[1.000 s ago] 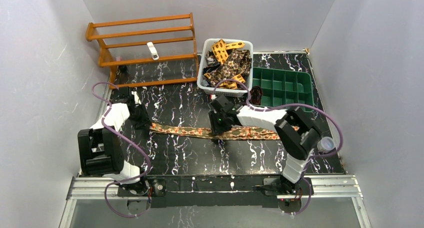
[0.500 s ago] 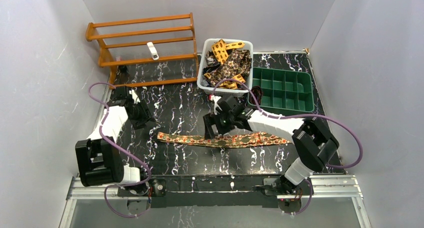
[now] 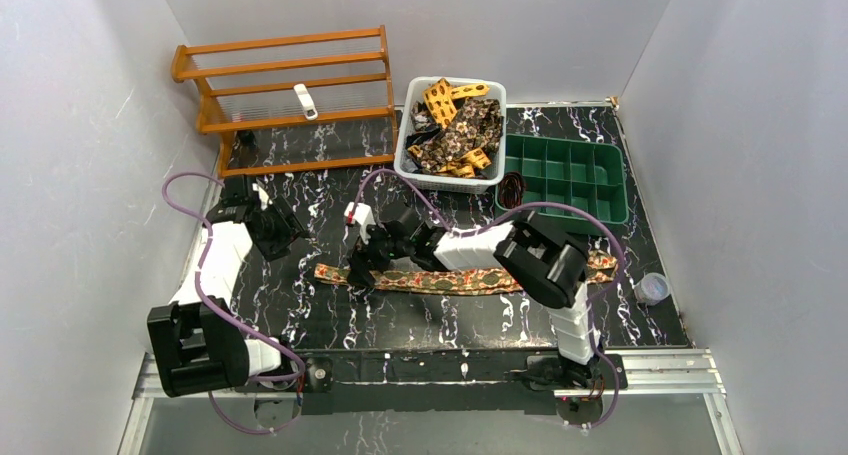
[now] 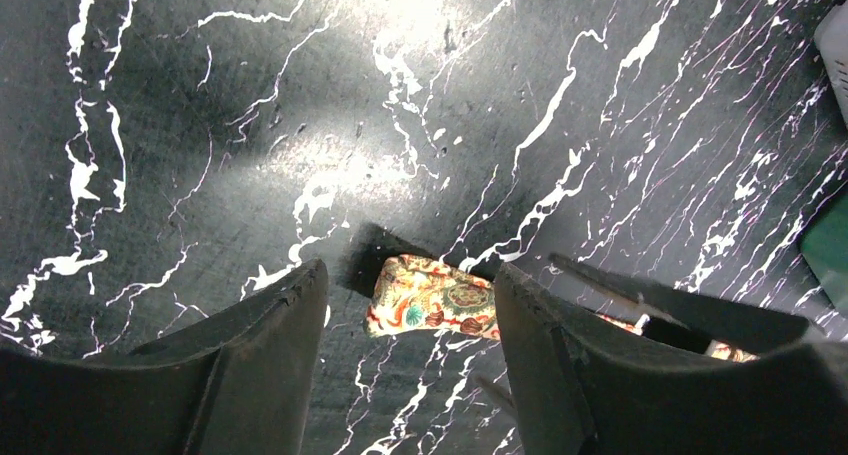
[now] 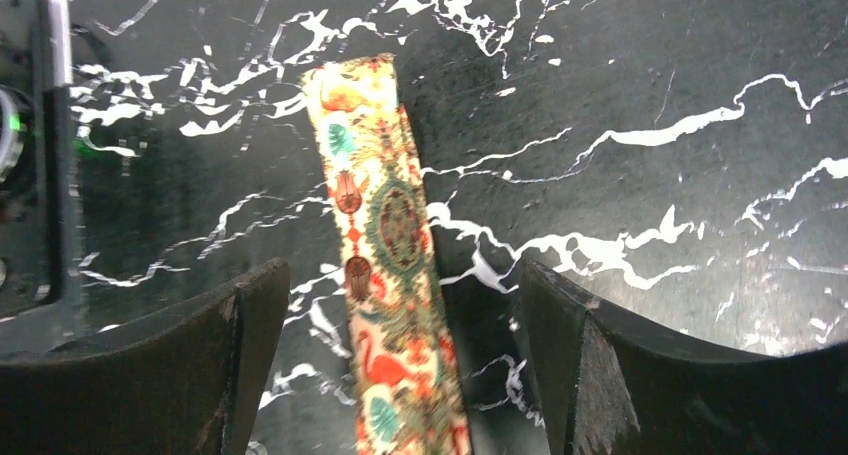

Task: Roll the ties
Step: Roll the tie at the center of the board.

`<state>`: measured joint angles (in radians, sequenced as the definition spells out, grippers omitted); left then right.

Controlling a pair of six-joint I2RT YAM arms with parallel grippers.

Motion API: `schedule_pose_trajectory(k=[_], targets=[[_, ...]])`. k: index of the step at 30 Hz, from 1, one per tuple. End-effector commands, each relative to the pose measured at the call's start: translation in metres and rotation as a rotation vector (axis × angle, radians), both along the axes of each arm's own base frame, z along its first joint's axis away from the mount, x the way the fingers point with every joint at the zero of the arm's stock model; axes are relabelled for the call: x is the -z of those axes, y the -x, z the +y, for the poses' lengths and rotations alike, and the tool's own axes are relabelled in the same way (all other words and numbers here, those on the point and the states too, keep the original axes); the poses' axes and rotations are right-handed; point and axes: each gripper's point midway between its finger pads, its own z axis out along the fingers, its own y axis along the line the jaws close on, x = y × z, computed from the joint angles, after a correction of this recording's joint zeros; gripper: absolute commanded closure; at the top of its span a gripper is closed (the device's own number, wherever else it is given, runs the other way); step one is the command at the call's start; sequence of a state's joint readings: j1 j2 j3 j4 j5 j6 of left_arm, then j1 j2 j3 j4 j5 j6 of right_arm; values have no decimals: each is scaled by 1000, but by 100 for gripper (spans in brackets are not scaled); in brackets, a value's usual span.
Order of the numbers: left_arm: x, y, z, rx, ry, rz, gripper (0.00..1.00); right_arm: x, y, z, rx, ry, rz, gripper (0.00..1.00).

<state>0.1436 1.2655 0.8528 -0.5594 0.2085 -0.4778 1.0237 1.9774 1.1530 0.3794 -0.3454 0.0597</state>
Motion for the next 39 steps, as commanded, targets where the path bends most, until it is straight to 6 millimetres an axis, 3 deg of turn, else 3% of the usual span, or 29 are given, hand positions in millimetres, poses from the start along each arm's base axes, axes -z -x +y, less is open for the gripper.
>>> schedule_pose_trajectory(k=[1, 11, 16, 20, 24, 27, 29, 31, 36, 39], targets=[[4, 19, 1, -23, 0, 49, 40, -23, -15, 31, -104, -137, -168, 9], [9, 25, -8, 3, 49, 62, 38, 32, 21, 25, -252, -32, -192, 20], [20, 35, -11, 54, 56, 124, 37, 61, 13, 11, -213, 70, -270, 36], [33, 46, -2, 106, 9, 231, 37, 65, 10, 1, -202, 92, -312, 47], [37, 44, -18, 172, 100, 224, 38, 55, 17, 1, -241, 67, -309, 53], [39, 47, -22, 192, 126, 242, 37, 48, 19, 3, -251, 53, -305, 52], [39, 49, -23, 200, 127, 245, 37, 41, 21, 6, -261, 36, -301, 46], [38, 49, -21, 189, 117, 238, 36, 29, 22, 10, -260, 12, -294, 29], [24, 36, -16, 165, 79, 157, 34, -45, 0, 19, -108, -81, -351, 13], [13, 29, -17, 169, 74, 93, 33, -83, -35, -1, 176, -93, -374, 2]])
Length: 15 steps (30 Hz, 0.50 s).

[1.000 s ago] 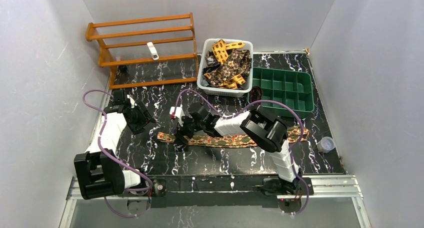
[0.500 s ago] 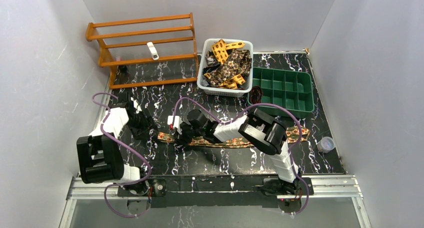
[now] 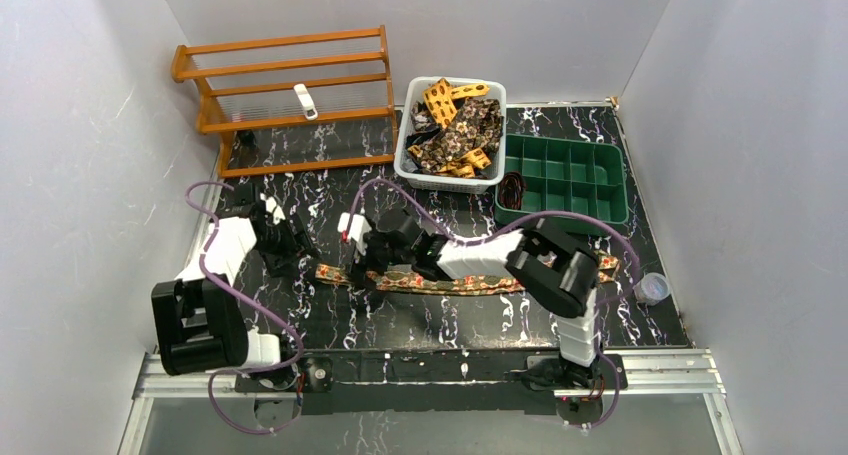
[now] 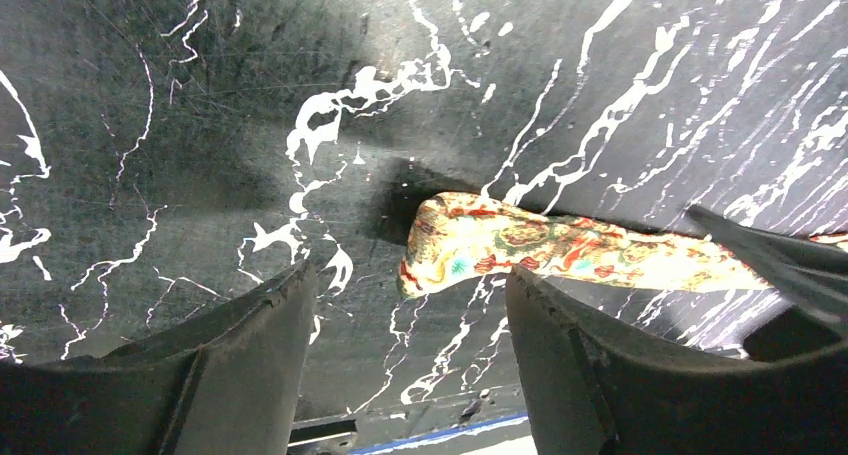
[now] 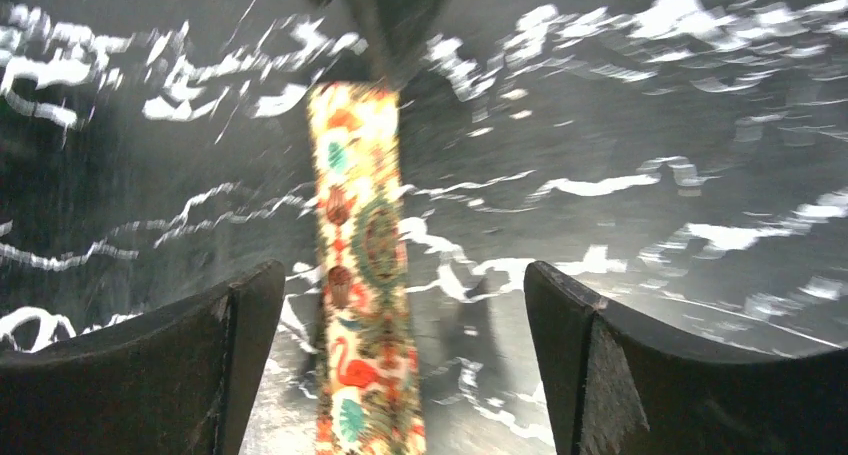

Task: Roll the ties
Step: Roll the tie at the center of the board.

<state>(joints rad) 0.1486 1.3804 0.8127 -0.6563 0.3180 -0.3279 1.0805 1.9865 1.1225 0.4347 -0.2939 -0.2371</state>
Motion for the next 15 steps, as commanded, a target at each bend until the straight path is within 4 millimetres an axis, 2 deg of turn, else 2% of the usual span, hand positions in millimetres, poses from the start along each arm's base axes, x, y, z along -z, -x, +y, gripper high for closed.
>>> schedule_pose_trajectory(k=[1, 2, 3, 5, 8, 12, 15], targets=[[-27, -13, 0, -2, 1, -125, 32, -105, -57, -21, 438, -185, -53, 1], [-29, -14, 0, -4, 3, -140, 32, -102, -64, -36, 540, -159, -11, 1], [-31, -14, -3, 1, 17, -153, 31, -102, -63, -44, 555, -157, 32, 1], [-29, -12, -6, 10, 35, -150, 28, -97, -44, -49, 486, -145, 229, 1], [-20, -2, -6, 17, 35, -88, 27, -82, -29, -60, 502, -92, 503, 3], [-14, 8, -11, 41, 65, -42, 28, -59, -7, -72, 540, -40, 671, 8], [-8, 10, -11, 47, 68, -17, 28, -60, 7, -70, 495, -69, 741, 13]])
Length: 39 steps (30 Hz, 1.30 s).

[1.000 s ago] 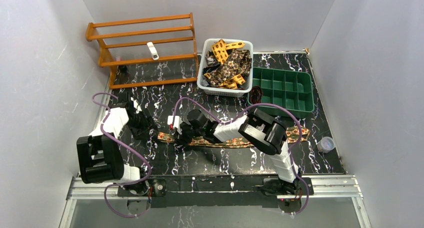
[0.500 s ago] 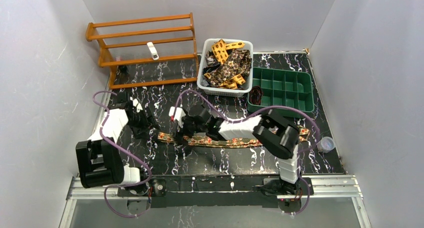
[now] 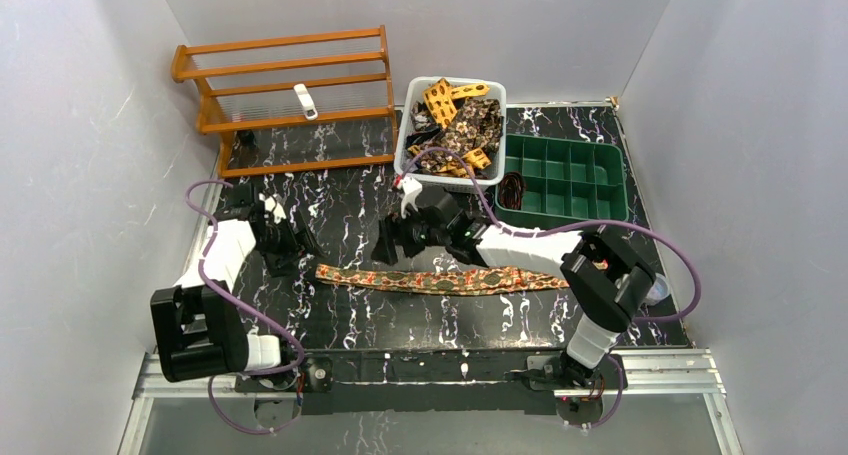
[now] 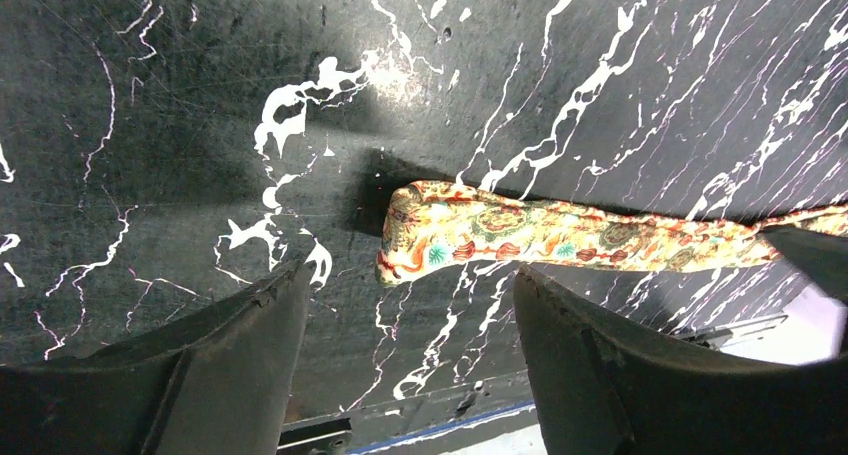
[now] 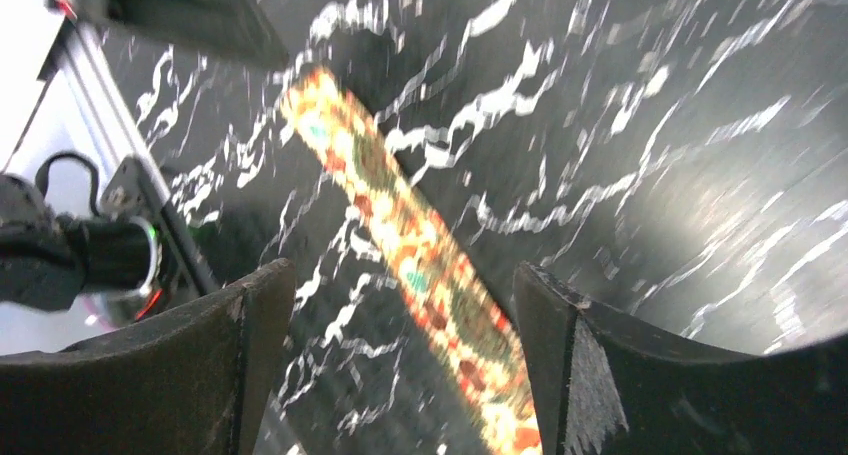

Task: Roll the ties
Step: Roll the tie at the center of the board.

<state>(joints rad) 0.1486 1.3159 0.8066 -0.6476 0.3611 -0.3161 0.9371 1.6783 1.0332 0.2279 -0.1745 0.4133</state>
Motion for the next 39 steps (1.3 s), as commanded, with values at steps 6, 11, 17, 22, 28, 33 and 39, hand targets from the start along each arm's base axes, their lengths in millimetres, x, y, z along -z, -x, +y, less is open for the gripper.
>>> schedule_pose_trajectory(k=[6, 11, 17, 22, 28, 33, 39], targets=[[15, 16, -17, 62, 102, 96, 36, 17, 51, 8, -92, -18, 310, 25], [22, 18, -17, 56, 106, 129, 42, 15, 52, 14, -109, -30, 331, 31], [34, 13, -20, 25, 119, 137, 49, 18, 53, 16, -118, -26, 344, 36], [40, 6, -22, 15, 116, 117, 56, 22, 56, 17, -129, -18, 369, 39], [44, 2, -25, 23, 126, 106, 70, 32, 58, 20, -140, 10, 408, 48], [38, -1, -28, 36, 129, 77, 86, 42, 53, 21, -104, 67, 440, 56], [16, -10, -29, 54, 127, -15, 97, 54, 51, 25, -87, 123, 471, 66]])
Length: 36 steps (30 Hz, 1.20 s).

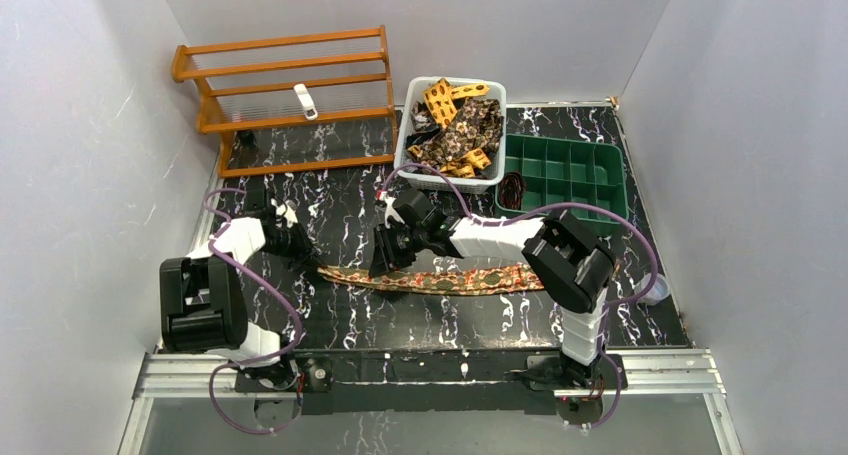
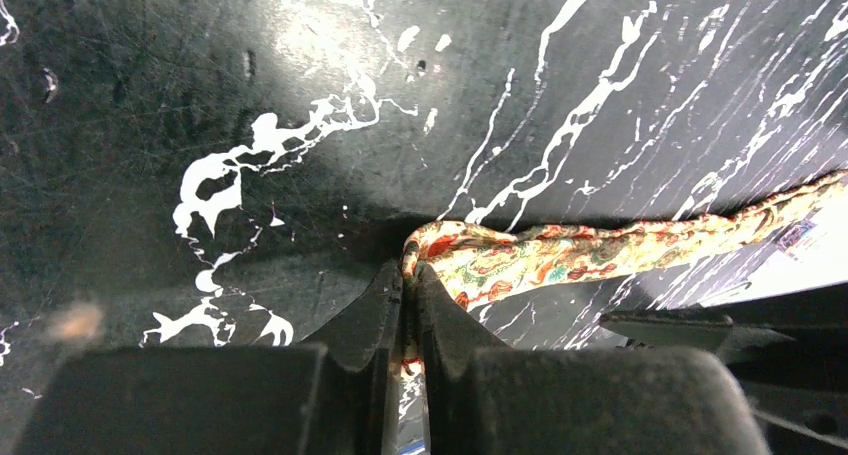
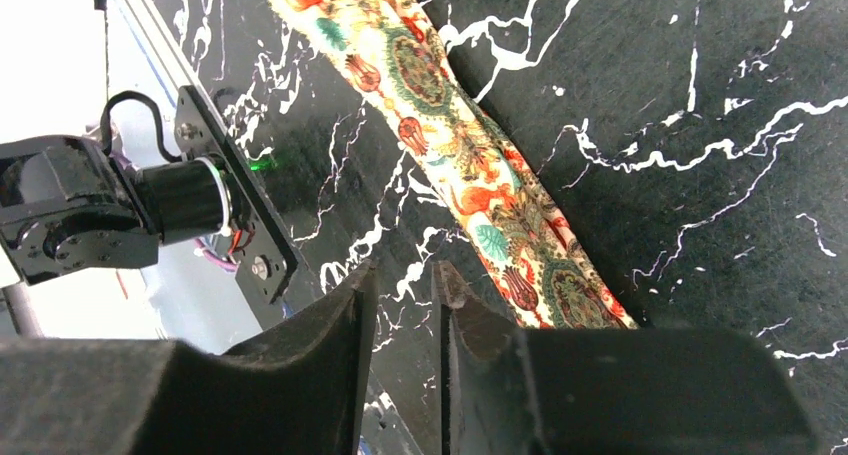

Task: Roll the ties
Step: Roll the tie at the center of the board.

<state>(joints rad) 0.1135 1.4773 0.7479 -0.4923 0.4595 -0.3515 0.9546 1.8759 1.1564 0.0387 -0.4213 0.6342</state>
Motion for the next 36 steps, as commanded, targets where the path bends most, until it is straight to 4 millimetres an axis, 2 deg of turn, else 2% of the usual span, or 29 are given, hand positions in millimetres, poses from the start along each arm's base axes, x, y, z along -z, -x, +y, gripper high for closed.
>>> schedule_pose_trajectory(k=[1, 6, 12, 17, 23, 24, 26, 29, 32, 36], targets=[[-23, -5, -5, 21, 15, -87, 98, 1, -4, 9, 0, 42, 15, 68], [-33, -6, -5, 20, 11, -123, 99, 18, -11, 15, 24, 117, 37, 75], [-32, -3, -5, 26, 10, -117, 98, 26, -13, 24, 37, 123, 62, 76], [-38, -6, -8, 38, 20, -137, 97, 43, -13, 21, 59, 186, 81, 77], [-49, -10, -14, 56, 45, -177, 84, 52, -11, 20, 62, 219, 108, 78], [-52, -11, -14, 57, 45, -188, 80, 53, -11, 19, 63, 222, 109, 78], [-58, -15, -15, 49, 50, -208, 64, 54, -11, 18, 65, 229, 114, 79], [-64, -18, -17, 50, 60, -226, 55, 55, -10, 19, 66, 230, 121, 78], [-58, -10, -19, 70, 68, -181, 52, 56, -10, 19, 64, 231, 125, 78], [-48, 10, -9, 109, -1, -75, 50, 55, -10, 21, 62, 232, 124, 78]])
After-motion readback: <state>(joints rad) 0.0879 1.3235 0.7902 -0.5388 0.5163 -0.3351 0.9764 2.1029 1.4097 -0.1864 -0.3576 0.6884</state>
